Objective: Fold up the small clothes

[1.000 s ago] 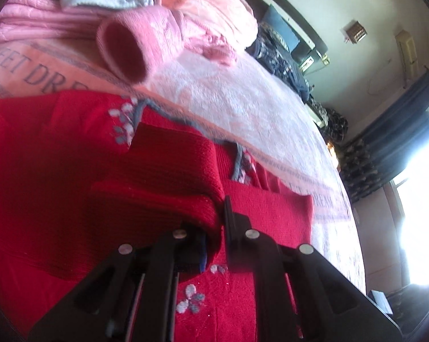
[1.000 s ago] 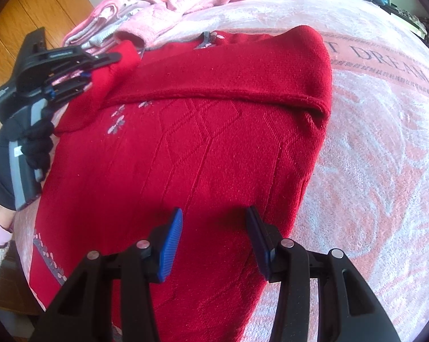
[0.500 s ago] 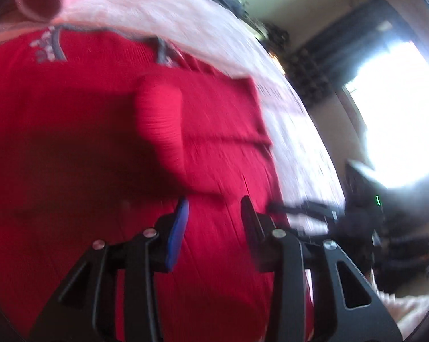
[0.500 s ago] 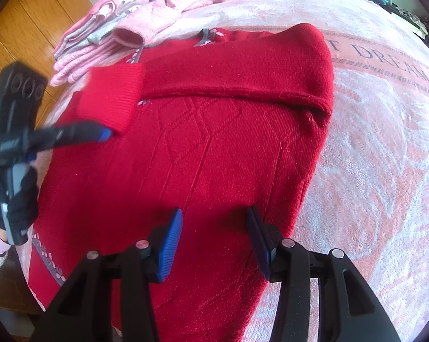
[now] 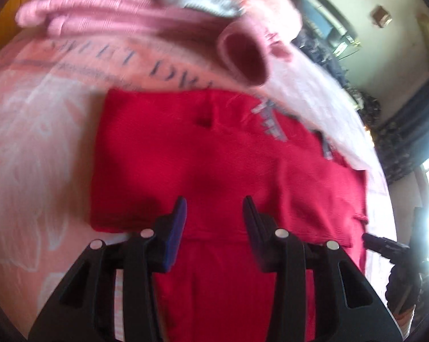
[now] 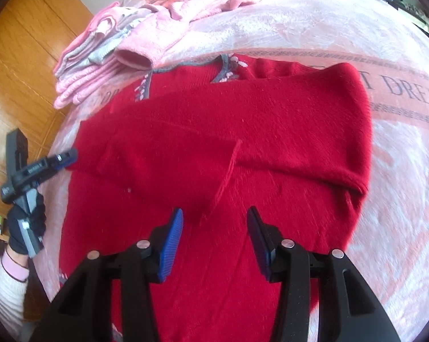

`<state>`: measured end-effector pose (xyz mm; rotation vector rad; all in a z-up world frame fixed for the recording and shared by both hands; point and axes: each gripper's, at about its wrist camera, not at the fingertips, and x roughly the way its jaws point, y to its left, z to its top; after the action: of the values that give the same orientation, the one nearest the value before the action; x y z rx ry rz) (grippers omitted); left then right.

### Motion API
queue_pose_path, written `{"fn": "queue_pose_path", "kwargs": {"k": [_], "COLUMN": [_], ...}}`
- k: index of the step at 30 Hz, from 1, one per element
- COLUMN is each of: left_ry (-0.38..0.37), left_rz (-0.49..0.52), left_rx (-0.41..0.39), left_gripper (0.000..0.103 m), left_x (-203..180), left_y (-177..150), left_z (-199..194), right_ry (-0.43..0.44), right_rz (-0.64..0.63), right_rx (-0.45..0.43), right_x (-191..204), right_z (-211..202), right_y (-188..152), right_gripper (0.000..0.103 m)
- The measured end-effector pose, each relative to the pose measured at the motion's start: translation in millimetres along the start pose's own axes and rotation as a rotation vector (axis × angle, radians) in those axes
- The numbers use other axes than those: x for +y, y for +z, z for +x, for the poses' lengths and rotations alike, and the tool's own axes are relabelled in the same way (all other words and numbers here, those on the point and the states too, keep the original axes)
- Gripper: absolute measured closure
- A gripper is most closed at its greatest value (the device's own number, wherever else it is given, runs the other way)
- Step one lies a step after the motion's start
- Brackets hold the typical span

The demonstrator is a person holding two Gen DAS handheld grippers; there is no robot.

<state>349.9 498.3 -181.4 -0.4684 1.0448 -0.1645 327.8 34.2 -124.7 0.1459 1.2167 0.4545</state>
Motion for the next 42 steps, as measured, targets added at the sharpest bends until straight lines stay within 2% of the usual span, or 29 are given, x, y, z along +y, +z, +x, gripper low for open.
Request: {"fn": "queue_pose_path", "kwargs": {"k": [2, 5, 8, 12, 13, 16, 19, 21, 23, 29, 33, 36, 39, 41, 42], "left_ry": [-0.013, -0.051, -0.101, -0.117, -0.111, -0.105, -0.095, -0.095, -0.114, -0.113, -0.051, 0.014, 0.019, 0.024, 0.030], "left_rz": [-0.022, -0.029, -0.069, -0.095, -0.092, -0.093, -0.101, -0.106, -0.102, -0.033, -0.008, -0.009, -0.004, 0.000, 0.007], "left_rx": [0.026, -0.005, -0.025, -0.089, -0.111, -0.180, -0.222, -0.236, -0.242, -0.204, -0.123, -0.054, -0.053, -0.039, -0.034], "left_gripper": [0.064, 0.064, 0.064, 0.063, 0.062, 0.062, 0.062, 0.062, 0.062, 0.062, 0.062, 0.067, 0.069, 0.069, 0.069], "left_x": [7.0, 15.0, 32.5, 31.1, 29.7, 33.3, 31.9, 28.6, 20.0, -16.5, -29.7, -26.2, -22.8, -23.5, -24.7], "left_y": [-3.6, -5.4, -17.7, -27.8, -28.1, -30.3, -16.9, -7.1, -1.3, 3.2, 3.5, 1.8, 1.9, 3.7, 4.4], "left_z": [15.7, 17.6, 4.3, -16.1, -24.1, -48.2, -58.4, -60.8, -59.6, -32.7, 1.3, 27.6, 32.5, 31.8, 30.6], "right_ry": [-0.012, 0.013, 0.013, 0.034, 0.029, 0.049, 0.085, 0.056, 0.007, -0.039, -0.097, -0.126, -0.157, -0.153, -0.151], "right_rz": [0.017, 0.067, 0.060, -0.005, -0.020, -0.047, -0.037, -0.047, -0.053, 0.018, 0.069, 0.099, 0.107, 0.102, 0.099], "right_rx": [0.020, 0.061, 0.043, 0.034, 0.033, -0.004, -0.056, -0.094, -0.135, -0.189, -0.161, -0.096, -0.030, -0.047, -0.049], "right_x": [-0.5, -6.5, -1.5, 11.0, 13.4, 15.1, 7.7, 2.5, -4.7, -42.2, -68.1, -84.5, -95.2, -97.9, -97.8], "right_z": [11.8, 31.9, 38.2, 46.3, 46.8, 31.1, 5.4, -12.1, -30.6, -59.0, -47.8, -22.1, 8.7, 10.3, 7.4], "right_y": [11.6, 22.6, 28.5, 37.8, 39.1, 42.8, 52.4, 61.8, 70.7, 82.7, 79.5, 69.2, 56.0, 53.1, 53.0], "right_gripper": [0.055, 0.057, 0.062, 0.095, 0.097, 0.098, 0.098, 0.098, 0.098, 0.098, 0.098, 0.098, 0.097, 0.097, 0.093]}}
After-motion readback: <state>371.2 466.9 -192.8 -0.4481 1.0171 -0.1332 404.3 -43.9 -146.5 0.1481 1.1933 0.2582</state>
